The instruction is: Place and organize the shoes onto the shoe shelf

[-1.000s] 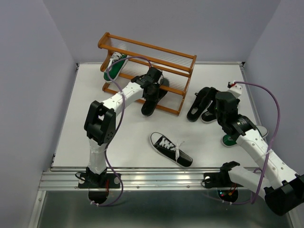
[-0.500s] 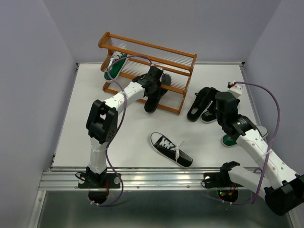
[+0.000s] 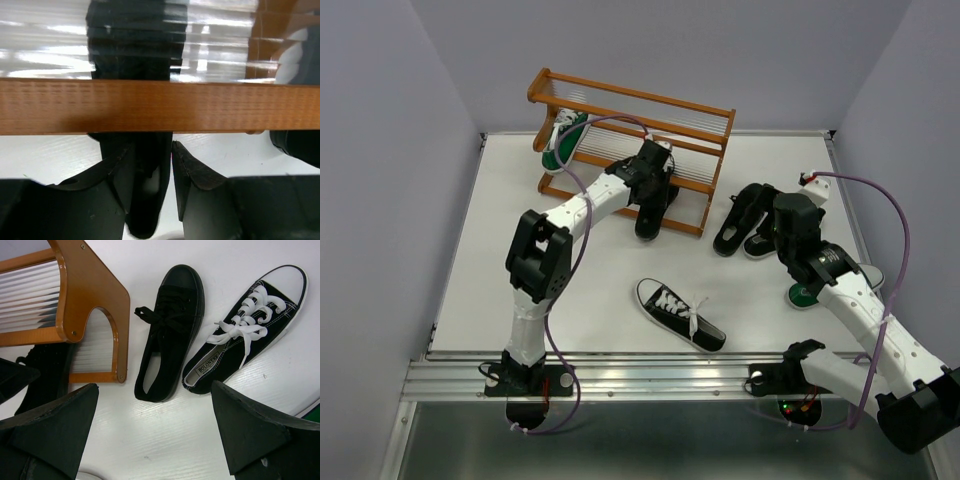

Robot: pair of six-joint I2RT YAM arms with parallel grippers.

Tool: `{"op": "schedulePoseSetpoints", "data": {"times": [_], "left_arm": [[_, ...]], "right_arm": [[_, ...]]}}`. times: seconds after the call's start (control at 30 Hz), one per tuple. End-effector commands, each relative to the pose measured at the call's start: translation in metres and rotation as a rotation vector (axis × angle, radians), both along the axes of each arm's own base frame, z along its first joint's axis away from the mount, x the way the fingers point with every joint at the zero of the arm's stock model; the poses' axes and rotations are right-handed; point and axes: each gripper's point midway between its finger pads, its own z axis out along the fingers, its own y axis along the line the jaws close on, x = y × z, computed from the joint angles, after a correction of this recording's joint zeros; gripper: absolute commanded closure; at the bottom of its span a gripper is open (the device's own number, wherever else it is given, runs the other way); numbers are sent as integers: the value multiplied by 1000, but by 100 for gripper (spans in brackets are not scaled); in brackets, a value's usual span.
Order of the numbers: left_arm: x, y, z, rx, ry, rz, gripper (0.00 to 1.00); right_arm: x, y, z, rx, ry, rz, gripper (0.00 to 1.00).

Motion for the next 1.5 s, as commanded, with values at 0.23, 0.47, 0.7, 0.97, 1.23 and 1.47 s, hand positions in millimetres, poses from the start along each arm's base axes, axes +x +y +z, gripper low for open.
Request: {"op": "schedulePoseSetpoints", "data": {"times": [0.23,0.47,0.7,0.97,1.23,1.47], "left_arm": [[-23,8,56,-43,-89,18,53],[-41,18,39,37,-48,-2,23],[-53,25,10,76,-3,-5,18],[-52,28,-2,101,0,7,59],[-39,23,4,114,-37,0,100],[-23,24,42,68,-198,32,100]], "right_arm": [[4,-1,13,8,-31,-13,0],[3,0,10,16,-26,-7,0],[3,1,11,20,-30,-7,0],[3,1,12,21,-32,-7,0],[2,0,11,21,-32,-9,0],[2,-1,11,14,-30,-11,0]]}}
